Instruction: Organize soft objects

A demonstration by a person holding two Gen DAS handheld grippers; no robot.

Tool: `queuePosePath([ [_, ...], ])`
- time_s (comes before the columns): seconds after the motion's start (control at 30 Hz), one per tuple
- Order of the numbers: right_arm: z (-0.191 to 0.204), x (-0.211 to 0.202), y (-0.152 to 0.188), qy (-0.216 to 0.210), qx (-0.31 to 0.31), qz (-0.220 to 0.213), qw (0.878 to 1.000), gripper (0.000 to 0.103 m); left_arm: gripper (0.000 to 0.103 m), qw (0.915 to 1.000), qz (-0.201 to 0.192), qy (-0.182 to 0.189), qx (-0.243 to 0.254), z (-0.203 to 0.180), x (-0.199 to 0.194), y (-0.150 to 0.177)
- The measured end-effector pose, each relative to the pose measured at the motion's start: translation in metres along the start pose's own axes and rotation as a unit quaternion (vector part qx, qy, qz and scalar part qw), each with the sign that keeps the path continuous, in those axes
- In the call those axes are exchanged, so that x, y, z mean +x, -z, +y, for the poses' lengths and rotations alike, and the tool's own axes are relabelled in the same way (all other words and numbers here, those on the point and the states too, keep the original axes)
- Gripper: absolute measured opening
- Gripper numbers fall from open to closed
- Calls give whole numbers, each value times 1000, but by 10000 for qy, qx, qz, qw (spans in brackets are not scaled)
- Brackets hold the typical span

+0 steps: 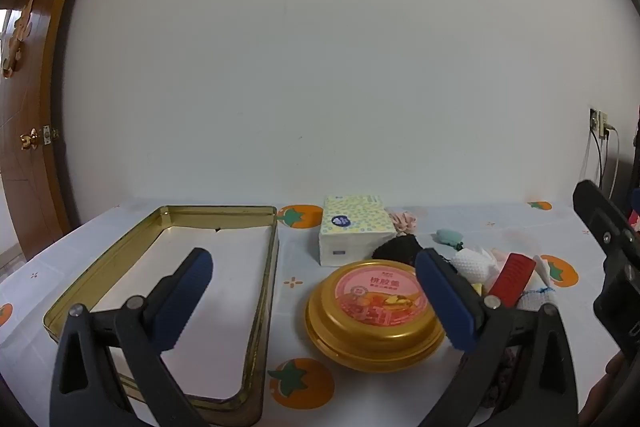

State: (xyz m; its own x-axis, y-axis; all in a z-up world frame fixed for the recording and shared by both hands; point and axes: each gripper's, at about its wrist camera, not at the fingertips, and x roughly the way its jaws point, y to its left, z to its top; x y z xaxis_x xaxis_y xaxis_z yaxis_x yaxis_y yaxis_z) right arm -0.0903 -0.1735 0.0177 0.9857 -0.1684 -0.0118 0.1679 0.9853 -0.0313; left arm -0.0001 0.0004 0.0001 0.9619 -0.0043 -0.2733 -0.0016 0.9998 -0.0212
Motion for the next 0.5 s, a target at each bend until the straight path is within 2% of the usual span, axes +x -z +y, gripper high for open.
queuePosePath([
  [0.5,0,0,-1,-1,16,8,10000,103,103,10000,14,-17,7,0,0,2],
])
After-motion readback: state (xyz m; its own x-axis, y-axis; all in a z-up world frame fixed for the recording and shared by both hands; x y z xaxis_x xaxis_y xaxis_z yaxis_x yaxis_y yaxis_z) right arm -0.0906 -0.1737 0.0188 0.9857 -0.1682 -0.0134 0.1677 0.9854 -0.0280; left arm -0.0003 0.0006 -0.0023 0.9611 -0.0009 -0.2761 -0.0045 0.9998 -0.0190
